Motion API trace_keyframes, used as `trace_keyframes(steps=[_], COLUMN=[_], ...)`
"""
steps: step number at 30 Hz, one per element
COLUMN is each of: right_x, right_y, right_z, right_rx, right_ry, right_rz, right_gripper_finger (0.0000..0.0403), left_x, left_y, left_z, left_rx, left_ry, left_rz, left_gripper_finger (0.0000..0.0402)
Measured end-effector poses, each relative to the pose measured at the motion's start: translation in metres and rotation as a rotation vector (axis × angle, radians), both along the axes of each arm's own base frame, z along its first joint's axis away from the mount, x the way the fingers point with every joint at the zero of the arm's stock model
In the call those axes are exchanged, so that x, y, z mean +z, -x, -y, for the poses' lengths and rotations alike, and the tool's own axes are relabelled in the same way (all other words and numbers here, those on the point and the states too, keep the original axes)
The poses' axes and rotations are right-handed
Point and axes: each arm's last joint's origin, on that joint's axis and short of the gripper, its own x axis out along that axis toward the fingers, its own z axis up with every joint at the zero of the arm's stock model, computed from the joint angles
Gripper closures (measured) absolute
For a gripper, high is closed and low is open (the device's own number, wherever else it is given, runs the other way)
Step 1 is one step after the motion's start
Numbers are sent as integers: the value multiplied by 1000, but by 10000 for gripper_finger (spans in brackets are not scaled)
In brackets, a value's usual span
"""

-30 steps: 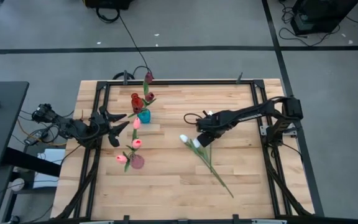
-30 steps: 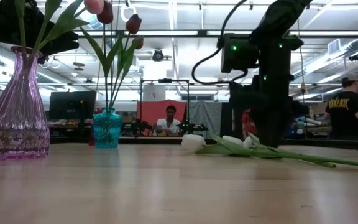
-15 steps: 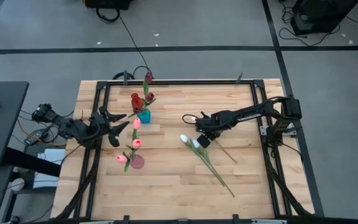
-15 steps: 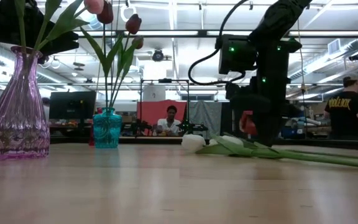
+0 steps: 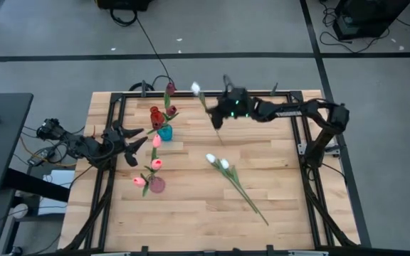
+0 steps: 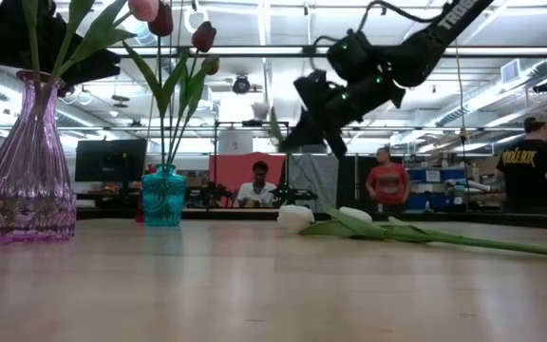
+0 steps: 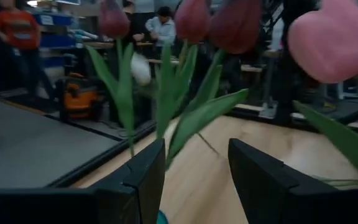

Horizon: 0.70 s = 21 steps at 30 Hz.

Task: Sort flowers into vase by color
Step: Put the right white flower into the red vase

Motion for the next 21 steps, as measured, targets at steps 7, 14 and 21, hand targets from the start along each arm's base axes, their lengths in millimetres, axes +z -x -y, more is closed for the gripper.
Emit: trace_keyframes(steps=[7,14,21], right_x=[44,79,78], right_y=[-2,-46,-100], right_z=[33,63,107], right_rx=[6,137,240], right_ry=[117,207,212], right_rz=[308,423,500], right_gripper_finger=[396,397,398], left_x=[0,7,10], left_y=[2,3,4], left_z=[-3,-5,-5], left_rx=[113,177,179], left_ry=[-24,-38,-35], left_rz=[-17,12,32], left_gripper_finger=[220,220,220])
